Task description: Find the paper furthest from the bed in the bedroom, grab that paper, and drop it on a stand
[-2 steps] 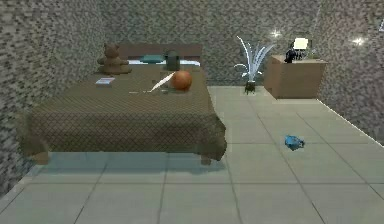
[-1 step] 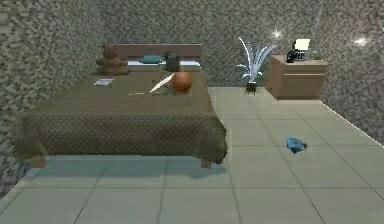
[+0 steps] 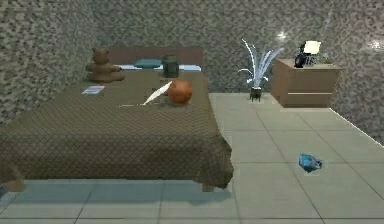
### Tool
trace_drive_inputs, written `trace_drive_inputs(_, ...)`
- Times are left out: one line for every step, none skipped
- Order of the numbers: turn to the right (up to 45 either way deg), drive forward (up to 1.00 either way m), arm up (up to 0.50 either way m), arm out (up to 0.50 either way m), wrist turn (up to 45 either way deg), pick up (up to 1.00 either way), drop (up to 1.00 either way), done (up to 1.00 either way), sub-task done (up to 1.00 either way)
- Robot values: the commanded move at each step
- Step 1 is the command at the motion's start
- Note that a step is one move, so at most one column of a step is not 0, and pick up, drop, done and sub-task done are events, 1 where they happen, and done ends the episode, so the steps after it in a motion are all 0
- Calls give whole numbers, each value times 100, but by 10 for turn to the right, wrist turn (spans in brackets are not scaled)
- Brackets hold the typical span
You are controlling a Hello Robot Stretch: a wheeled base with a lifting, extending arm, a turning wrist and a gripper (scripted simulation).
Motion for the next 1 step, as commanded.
trace_drive_inputs(-120, 0, 0, 0, 0, 0, 0, 0, 0)
